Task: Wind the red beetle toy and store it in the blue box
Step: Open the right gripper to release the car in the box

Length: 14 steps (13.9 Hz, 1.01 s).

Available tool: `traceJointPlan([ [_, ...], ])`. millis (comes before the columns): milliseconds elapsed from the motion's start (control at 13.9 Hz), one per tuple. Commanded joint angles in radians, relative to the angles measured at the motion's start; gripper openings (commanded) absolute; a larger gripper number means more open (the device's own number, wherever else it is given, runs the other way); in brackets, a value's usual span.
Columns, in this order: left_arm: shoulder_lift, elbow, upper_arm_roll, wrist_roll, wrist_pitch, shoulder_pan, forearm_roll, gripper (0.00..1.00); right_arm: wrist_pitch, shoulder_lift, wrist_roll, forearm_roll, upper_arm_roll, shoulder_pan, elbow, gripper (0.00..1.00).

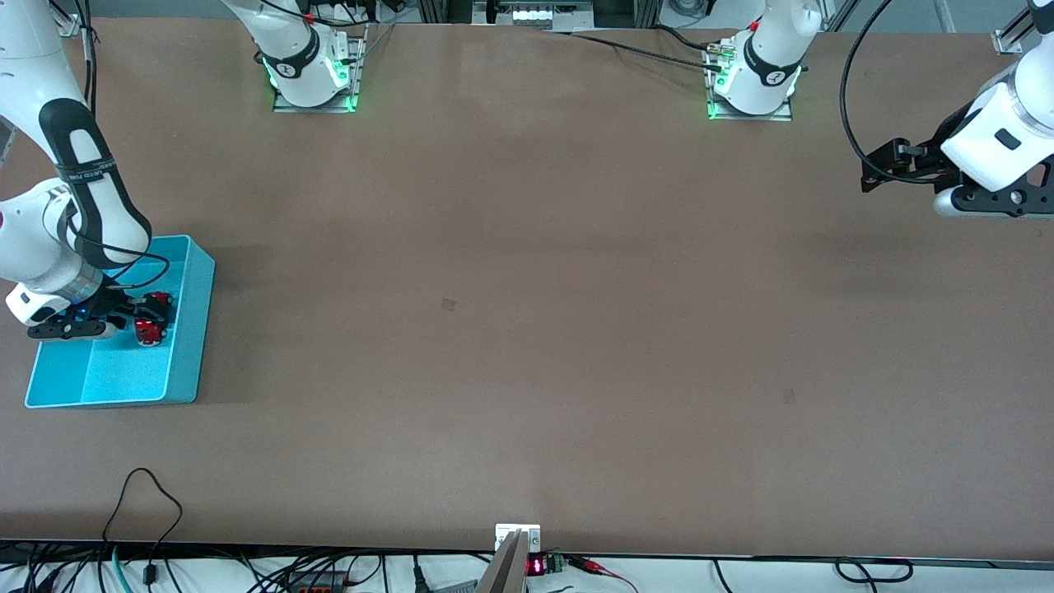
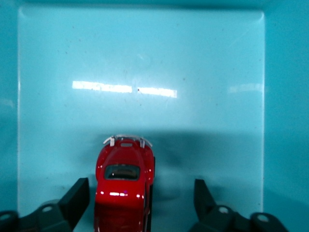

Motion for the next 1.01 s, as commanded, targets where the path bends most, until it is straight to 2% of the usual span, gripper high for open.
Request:
traceJointPlan([
  [0,0.002,0.020,0.005,0.013,-0.019,-0.001,0.011,1.00,-0.110,-0.082,-0.015,0.024,0.014,0.001,0.015,1.00],
  [432,0.016,0.054,0.001,0.009,-0.009,-0.004,0.016,1.00,-0.409,-0.189,0.090,0.026,0.016,0.096,0.168,1.00],
  [719,0.061,0.126,-0.004,0.007,-0.009,-0.017,0.022,1.00,-0.582,-0.286,0.163,0.020,0.016,0.182,0.242,1.00],
  [935,0.075,0.138,-0.004,0.009,-0.009,-0.017,0.021,1.00,-0.679,-0.330,0.306,-0.003,0.010,0.271,0.288,1.00],
])
